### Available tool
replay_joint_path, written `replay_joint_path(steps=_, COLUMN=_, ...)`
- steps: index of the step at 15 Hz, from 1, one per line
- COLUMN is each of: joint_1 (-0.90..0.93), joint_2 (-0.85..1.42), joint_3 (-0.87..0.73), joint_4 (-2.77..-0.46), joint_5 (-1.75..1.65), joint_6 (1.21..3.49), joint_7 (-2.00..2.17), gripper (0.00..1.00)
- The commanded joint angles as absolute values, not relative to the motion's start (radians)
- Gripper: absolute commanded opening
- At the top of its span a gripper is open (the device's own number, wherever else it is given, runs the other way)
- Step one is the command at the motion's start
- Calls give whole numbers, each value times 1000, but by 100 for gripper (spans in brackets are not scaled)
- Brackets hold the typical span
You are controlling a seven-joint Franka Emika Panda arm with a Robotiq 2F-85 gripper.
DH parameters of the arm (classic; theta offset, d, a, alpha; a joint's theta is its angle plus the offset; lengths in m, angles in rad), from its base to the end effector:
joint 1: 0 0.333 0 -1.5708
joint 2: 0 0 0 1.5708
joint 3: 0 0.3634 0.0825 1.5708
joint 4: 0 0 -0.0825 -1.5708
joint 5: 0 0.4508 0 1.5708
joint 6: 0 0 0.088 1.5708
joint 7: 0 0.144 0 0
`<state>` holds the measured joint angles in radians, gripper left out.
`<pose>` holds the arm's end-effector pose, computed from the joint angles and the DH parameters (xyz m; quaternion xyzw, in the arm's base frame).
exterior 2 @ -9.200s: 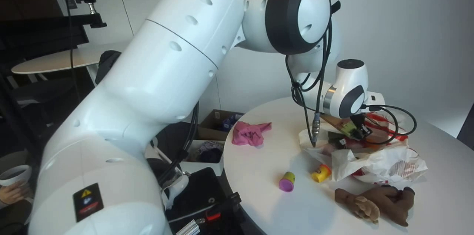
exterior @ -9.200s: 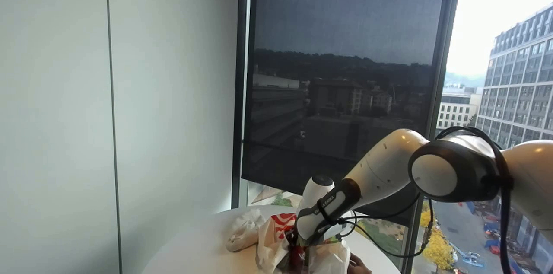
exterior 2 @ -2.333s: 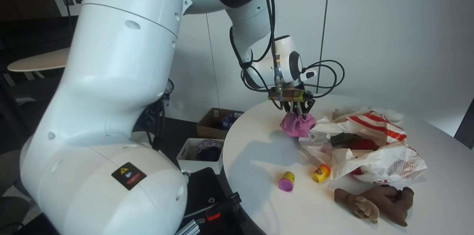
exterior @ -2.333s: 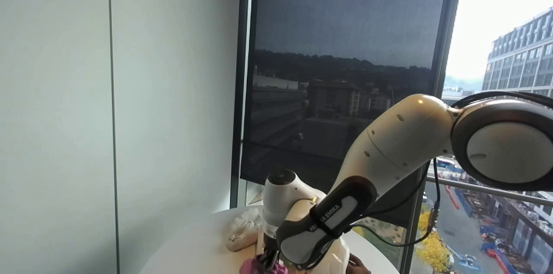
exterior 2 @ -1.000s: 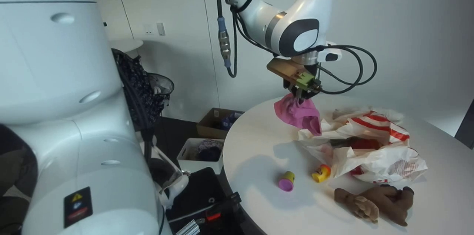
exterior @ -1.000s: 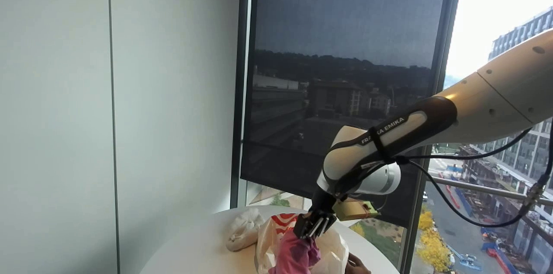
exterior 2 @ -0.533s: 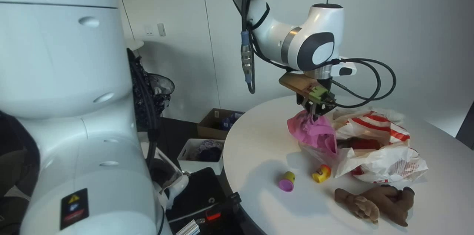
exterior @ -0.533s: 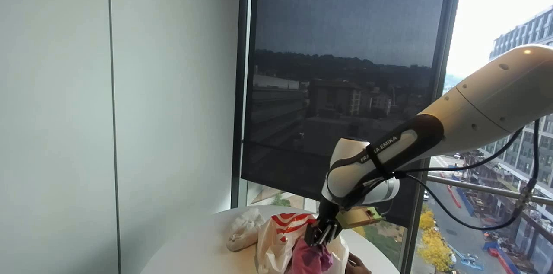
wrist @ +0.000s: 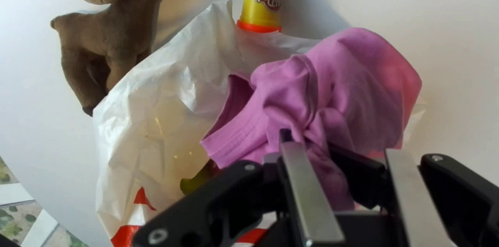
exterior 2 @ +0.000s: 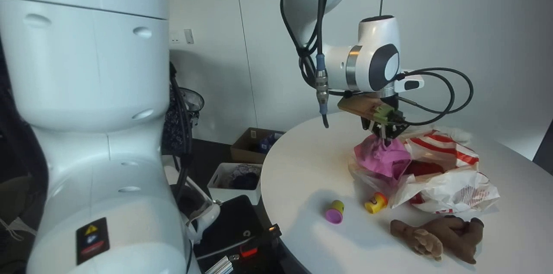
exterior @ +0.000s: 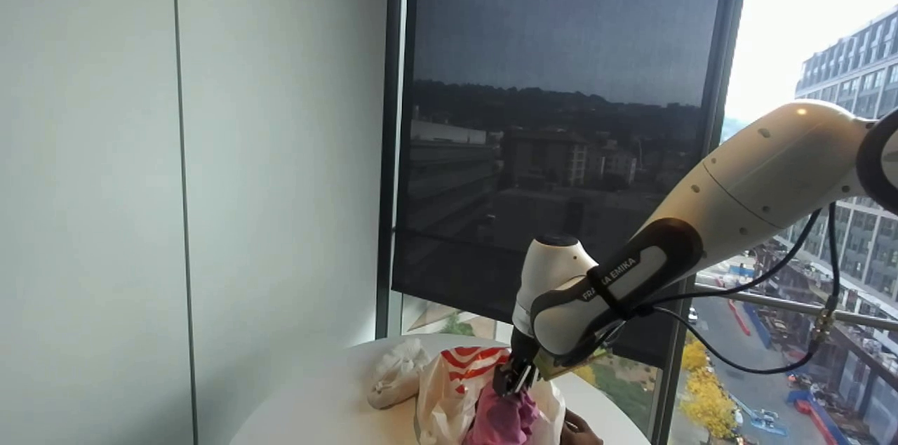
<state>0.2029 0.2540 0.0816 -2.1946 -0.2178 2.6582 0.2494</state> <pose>0.6122 0.1816 0.2478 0.9876 0.1054 0.1148 0.0208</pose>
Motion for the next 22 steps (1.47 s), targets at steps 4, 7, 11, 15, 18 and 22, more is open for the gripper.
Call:
replay_joint_path(steps=4, joint_1=278, joint_2=292, joint_3=8, joint_4=-2134, joint_5=-376, joint_6=2731, joint_7=396, gripper=12)
replay_joint_path(steps=7, joint_1=279, joint_2=356, joint_3=-9, joint_4=-2097, joint_5=-380, joint_6=2724, joint_7=407, gripper=12)
replay_joint_path(steps=11, joint_1=290, joint_2=438, joint_3=-34, joint_4=-2057, joint_5=-371, joint_6=2749, joint_7=381, gripper=13)
replay_joint_path(steps=15, joint_1=320, joint_2=527, joint_3=-74, joint_4=-1982, joint_5=-362, joint_6=2711, joint_7=383, gripper=13)
replay_joint_path(steps=18, joint_1=350, joint_2=572, joint_3=-114, joint_4=-1934, joint_5=-369, joint_6=2694, joint_7=400, gripper=13)
replay_joint_path(steps=22, joint_1=389, joint_2=604, joint_3=-164, joint_4=-1885, joint_5=-373, joint_6=2728, joint_7=435, gripper=14)
